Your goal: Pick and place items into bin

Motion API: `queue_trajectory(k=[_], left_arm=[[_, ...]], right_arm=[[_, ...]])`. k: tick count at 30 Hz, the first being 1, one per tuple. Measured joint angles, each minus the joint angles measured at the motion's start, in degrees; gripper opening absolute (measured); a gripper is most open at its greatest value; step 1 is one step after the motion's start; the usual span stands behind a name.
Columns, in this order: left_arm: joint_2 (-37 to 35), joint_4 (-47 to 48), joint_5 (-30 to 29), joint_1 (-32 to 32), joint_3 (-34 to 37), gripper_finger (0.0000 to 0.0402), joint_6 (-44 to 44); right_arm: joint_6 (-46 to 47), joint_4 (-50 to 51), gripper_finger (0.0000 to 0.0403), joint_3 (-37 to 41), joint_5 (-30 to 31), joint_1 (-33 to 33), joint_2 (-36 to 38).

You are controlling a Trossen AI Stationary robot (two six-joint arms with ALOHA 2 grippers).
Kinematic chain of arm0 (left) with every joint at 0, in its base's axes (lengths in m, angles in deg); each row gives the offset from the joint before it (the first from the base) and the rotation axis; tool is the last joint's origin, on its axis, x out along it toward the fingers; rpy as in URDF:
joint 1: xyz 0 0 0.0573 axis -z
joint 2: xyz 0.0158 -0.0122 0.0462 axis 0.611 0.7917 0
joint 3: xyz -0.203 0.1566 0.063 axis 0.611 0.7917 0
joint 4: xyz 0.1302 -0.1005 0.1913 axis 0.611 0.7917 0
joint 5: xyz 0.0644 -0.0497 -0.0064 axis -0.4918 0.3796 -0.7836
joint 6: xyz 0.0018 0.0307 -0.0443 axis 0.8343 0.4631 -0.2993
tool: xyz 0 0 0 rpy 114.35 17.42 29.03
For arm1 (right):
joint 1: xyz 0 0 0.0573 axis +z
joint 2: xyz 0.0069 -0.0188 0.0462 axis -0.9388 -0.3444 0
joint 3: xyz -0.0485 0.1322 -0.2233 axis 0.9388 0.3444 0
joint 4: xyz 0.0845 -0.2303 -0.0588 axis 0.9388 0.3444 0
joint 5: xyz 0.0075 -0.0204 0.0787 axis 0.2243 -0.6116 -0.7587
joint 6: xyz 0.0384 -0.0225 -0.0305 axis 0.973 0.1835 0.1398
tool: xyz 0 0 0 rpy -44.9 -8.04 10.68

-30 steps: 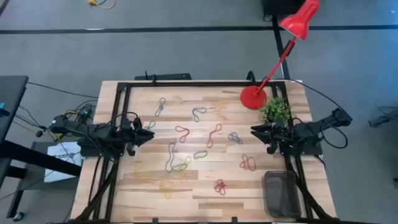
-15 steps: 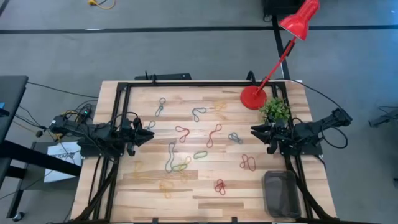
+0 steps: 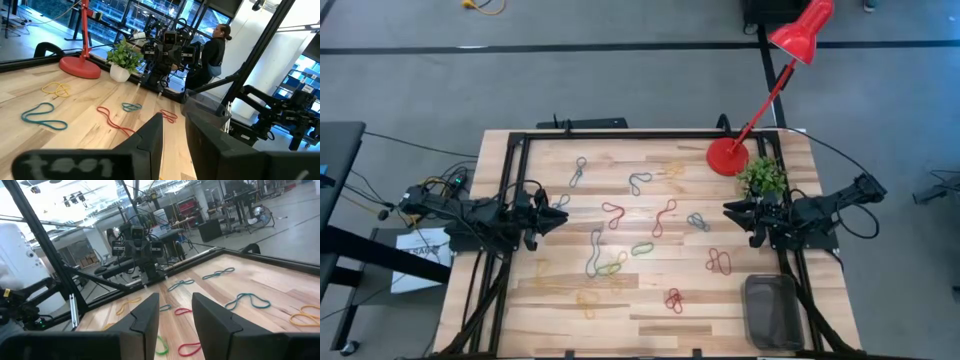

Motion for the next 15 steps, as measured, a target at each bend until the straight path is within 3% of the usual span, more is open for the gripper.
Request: queue_trajectory(k=[15], left_arm=[[0.0,-0.55,-1.78,-0.04,0.02,0.0073,2.83]], right_arm=[[-0.02,0.0,0.0111,0.0,0.0,-0.02,0.0]])
